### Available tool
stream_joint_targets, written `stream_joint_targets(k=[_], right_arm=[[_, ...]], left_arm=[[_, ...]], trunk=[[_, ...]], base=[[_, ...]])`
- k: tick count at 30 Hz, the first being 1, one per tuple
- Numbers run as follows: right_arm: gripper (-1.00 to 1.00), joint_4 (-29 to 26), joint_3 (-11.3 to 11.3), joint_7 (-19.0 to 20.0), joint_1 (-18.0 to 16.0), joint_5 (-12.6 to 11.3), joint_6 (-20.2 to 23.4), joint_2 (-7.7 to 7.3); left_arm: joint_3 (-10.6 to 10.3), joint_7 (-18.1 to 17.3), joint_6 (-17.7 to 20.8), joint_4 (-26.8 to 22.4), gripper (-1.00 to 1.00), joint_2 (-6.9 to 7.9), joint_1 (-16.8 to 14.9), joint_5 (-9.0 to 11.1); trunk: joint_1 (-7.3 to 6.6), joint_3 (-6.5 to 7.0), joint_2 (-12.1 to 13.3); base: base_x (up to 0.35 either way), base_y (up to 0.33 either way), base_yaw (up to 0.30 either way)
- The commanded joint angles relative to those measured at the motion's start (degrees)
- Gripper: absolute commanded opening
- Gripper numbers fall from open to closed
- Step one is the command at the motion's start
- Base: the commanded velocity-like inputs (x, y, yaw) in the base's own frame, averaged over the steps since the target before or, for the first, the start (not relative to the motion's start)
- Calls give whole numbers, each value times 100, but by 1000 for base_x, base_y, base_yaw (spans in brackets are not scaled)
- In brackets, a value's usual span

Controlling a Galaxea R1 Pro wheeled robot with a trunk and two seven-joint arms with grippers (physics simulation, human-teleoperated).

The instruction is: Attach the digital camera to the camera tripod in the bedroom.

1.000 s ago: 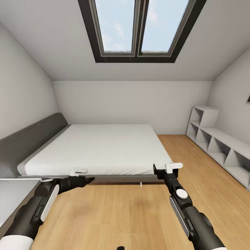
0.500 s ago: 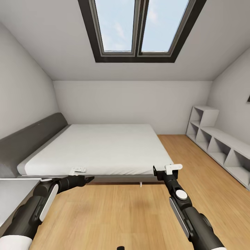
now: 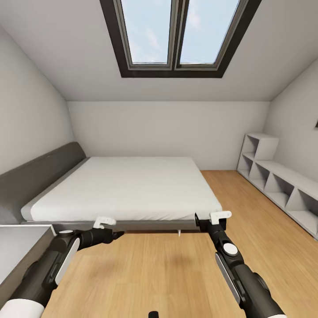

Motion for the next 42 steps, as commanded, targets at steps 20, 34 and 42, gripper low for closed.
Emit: stream_joint_targets(k=[20,34,42], right_arm=[[100,283,-68,-91,-4,1,-1093,-7],[100,307,-179,440,-71,0,-1455,-18],[100,156,-189,1843,-462,-4,-1488,-25]], left_arm=[[-175,-12,-861,287,100,-7,-5,61],[-151,-309,-1006,243,100,126,-4,66],[-148,-1726,-1002,129,100,359,-5,68]], trunk=[[440,-366,-807],[747,-617,-1369],[923,-761,-1690]], base=[[0,0,0],[0,0,0],[0,0,0]])
